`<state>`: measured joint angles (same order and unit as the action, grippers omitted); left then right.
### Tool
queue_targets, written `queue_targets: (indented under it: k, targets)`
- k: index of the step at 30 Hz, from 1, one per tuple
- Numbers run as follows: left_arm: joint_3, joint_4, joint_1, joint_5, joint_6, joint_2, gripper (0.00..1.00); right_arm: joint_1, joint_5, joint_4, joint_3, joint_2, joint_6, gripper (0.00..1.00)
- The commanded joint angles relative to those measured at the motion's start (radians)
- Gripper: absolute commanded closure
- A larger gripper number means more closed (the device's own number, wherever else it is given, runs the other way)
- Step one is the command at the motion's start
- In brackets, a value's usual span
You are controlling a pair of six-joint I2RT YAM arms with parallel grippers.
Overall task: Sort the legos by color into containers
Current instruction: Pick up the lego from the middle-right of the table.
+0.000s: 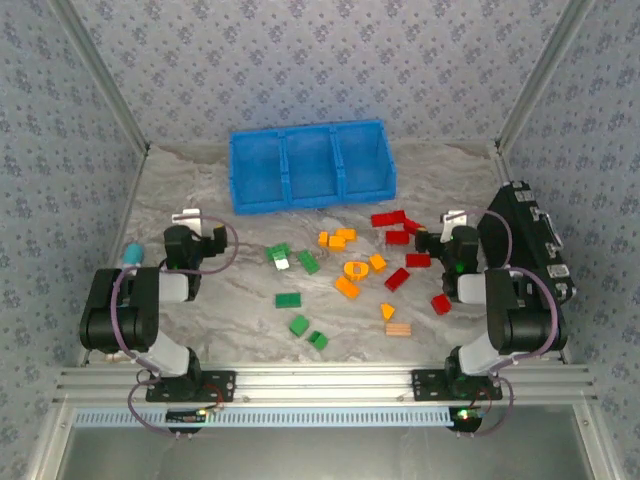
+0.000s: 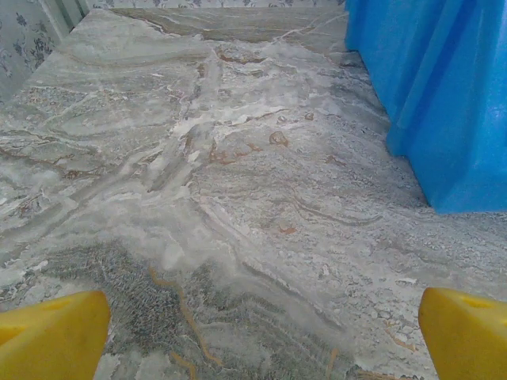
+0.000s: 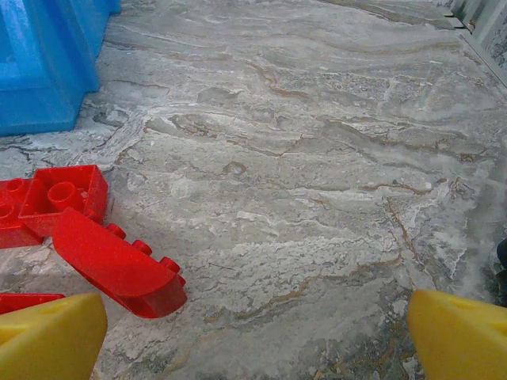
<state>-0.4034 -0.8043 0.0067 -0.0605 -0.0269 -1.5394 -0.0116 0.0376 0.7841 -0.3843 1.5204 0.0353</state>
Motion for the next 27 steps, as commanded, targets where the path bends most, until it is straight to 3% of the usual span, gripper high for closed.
queue_targets:
  k: [1, 27]
  targets:
    - [-0.011, -0.006, 0.004, 0.014, 0.005, 0.004, 0.00, -0.004, 0.004, 0.021, -0.008, 0.000, 0.008, 0.01]
    - [-0.014, -0.003, 0.006, 0.016, 0.004, 0.003, 0.00, -0.028, -0.044, 0.005, -0.017, 0.001, -0.004, 0.01]
